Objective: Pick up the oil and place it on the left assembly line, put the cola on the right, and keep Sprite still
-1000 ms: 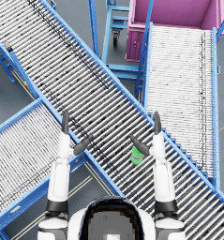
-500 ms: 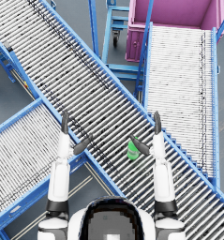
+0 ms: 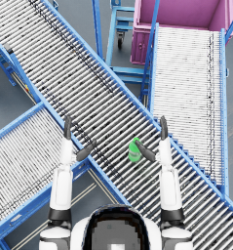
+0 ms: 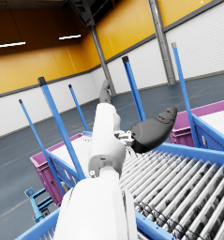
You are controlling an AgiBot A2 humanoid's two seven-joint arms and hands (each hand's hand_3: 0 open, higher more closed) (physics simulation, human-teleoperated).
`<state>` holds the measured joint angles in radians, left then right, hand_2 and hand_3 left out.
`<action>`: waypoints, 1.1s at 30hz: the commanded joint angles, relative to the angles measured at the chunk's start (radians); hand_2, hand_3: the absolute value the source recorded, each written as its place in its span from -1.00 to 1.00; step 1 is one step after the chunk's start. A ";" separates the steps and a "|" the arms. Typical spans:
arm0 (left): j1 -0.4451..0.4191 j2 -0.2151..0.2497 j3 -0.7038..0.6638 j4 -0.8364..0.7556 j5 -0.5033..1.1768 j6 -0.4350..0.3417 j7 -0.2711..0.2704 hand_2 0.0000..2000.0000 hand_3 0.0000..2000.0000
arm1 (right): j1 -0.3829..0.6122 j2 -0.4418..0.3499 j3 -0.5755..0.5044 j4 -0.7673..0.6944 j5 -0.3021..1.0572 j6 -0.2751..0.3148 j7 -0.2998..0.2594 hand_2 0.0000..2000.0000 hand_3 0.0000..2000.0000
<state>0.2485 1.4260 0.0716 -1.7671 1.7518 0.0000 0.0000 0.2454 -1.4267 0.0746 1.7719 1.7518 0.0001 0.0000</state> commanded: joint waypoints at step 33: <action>0.000 0.000 0.000 0.000 0.000 0.000 0.000 -1.00 -1.00 | 0.000 0.000 0.000 0.000 0.000 0.000 0.000 -1.00 -1.00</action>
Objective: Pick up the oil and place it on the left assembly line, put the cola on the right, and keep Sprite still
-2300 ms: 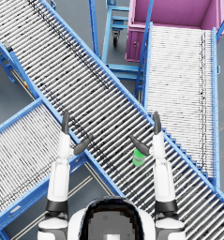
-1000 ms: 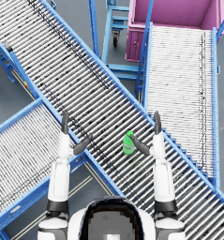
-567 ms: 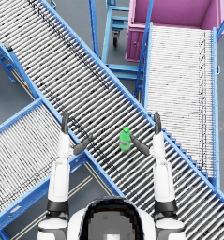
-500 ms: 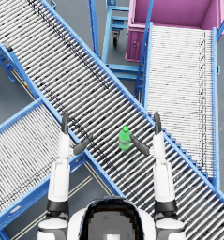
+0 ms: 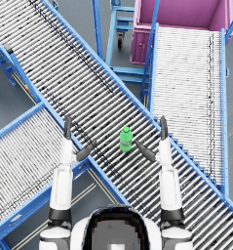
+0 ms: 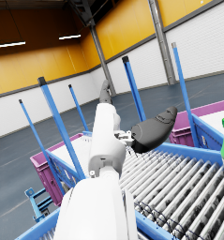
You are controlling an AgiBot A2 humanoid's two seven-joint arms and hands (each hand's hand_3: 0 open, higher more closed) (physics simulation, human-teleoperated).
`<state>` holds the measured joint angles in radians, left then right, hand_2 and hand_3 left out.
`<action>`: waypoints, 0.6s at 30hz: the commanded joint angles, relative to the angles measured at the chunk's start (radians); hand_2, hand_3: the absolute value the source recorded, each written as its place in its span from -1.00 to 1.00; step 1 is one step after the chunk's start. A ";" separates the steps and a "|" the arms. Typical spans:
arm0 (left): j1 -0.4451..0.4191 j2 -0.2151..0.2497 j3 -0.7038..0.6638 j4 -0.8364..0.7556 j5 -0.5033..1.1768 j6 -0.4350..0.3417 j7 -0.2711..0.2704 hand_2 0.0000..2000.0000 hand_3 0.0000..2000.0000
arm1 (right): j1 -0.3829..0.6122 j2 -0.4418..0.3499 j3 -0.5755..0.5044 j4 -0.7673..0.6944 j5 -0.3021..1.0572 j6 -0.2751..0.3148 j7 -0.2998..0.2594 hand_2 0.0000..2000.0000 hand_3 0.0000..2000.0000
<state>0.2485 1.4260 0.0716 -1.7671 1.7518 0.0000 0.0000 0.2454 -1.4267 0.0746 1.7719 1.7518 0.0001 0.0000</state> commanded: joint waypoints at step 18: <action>0.000 0.000 0.000 0.000 0.000 0.000 0.000 -1.00 -1.00 | 0.000 0.000 0.000 0.000 0.000 0.000 0.000 -1.00 -1.00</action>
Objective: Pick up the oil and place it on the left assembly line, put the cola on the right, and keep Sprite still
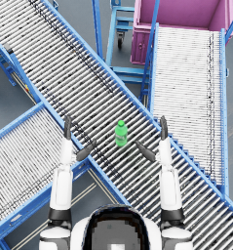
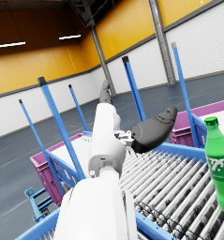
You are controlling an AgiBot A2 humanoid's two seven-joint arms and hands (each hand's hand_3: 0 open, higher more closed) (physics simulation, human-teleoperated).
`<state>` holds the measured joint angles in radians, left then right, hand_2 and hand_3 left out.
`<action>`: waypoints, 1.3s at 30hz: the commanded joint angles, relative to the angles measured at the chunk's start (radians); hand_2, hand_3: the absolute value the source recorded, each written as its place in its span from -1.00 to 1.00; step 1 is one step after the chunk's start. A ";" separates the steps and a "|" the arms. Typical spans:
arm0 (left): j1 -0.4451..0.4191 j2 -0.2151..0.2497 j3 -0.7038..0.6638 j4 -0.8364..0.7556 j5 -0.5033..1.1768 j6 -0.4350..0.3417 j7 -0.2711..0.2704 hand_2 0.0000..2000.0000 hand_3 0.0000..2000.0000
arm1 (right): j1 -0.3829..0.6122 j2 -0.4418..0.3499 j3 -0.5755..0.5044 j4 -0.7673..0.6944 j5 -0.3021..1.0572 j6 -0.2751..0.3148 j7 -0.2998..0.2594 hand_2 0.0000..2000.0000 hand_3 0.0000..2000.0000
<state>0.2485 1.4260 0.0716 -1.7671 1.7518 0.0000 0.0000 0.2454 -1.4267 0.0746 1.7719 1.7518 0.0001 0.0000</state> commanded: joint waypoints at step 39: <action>0.041 -0.218 0.130 -0.029 -0.748 0.100 0.100 -1.00 -1.00 | 0.044 0.219 0.127 0.024 -0.748 0.099 -0.100 -1.00 -1.00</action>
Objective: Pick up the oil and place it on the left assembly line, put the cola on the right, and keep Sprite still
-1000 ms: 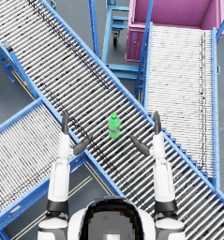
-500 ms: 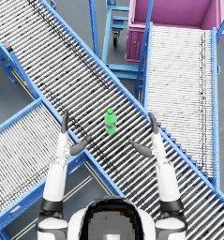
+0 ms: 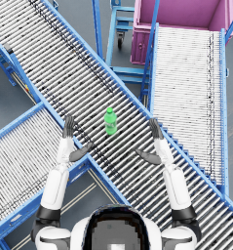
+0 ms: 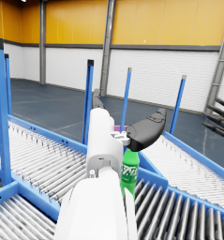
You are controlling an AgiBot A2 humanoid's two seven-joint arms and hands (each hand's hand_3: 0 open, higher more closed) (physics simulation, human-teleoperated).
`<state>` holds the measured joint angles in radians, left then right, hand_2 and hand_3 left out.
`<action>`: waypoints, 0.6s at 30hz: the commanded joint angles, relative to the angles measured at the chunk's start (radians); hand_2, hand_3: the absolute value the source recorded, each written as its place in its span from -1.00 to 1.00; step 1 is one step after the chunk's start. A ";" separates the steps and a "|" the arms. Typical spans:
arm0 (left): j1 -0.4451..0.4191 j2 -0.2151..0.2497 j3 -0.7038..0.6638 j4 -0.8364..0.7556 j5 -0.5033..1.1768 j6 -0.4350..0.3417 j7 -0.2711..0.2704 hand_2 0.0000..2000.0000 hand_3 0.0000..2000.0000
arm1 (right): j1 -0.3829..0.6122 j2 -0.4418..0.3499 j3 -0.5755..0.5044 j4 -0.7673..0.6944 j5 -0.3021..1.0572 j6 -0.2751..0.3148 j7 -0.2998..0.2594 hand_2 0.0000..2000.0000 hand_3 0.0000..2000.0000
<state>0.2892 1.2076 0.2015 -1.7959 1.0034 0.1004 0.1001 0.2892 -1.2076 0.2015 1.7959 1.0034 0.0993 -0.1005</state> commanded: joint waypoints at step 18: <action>0.000 -0.001 0.001 0.000 -0.003 0.000 0.000 -1.00 -1.00 | 0.000 0.001 0.001 0.000 -0.003 0.000 0.000 -1.00 -1.00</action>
<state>0.2894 1.2068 0.2022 -1.7961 1.0000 0.1008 0.1006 0.2894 -1.2068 0.2022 1.7961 1.0000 0.0997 -0.1009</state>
